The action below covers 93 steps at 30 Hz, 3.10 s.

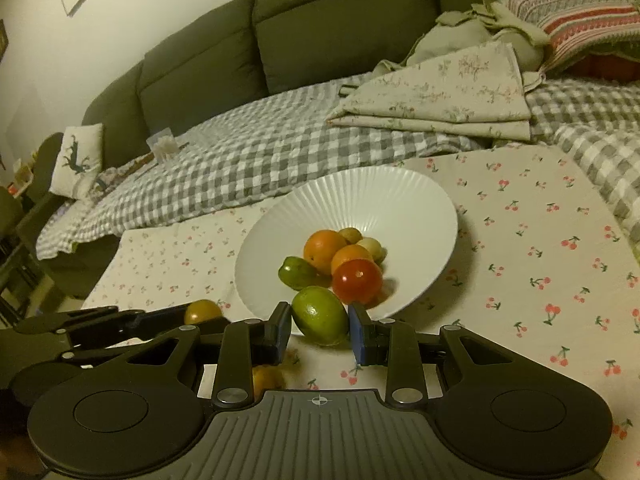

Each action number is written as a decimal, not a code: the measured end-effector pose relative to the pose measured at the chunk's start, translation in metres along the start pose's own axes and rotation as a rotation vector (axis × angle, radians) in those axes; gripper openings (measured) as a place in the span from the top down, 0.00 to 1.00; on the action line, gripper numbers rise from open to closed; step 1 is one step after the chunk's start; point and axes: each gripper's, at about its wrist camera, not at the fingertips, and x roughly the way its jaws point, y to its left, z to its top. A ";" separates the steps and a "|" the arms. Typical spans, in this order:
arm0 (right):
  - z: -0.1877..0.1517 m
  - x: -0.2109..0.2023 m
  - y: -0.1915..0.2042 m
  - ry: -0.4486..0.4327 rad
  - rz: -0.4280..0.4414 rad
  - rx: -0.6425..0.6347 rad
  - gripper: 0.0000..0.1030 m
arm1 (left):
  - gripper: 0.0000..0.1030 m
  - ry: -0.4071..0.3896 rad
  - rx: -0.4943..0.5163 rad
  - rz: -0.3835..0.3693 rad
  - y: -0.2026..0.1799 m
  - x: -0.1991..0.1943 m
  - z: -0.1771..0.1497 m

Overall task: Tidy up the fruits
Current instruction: 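Carry the olive-green fruit and lime over the white bowl with both tools, then open both tools to release the two fruits into the bowl, then move back to the cloth and grasp a yellow plum with the left tool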

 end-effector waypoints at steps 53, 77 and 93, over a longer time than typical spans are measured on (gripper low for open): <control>0.035 0.022 -0.041 -0.081 -0.047 0.132 0.68 | 0.45 -0.036 -0.044 0.027 0.022 0.019 0.007; 0.002 -0.010 -0.004 -0.012 0.036 0.090 0.40 | 0.45 0.058 -0.200 0.044 0.049 -0.024 -0.022; -0.024 -0.029 0.021 0.048 0.050 0.015 0.27 | 0.45 0.098 -0.252 0.009 0.050 -0.014 -0.026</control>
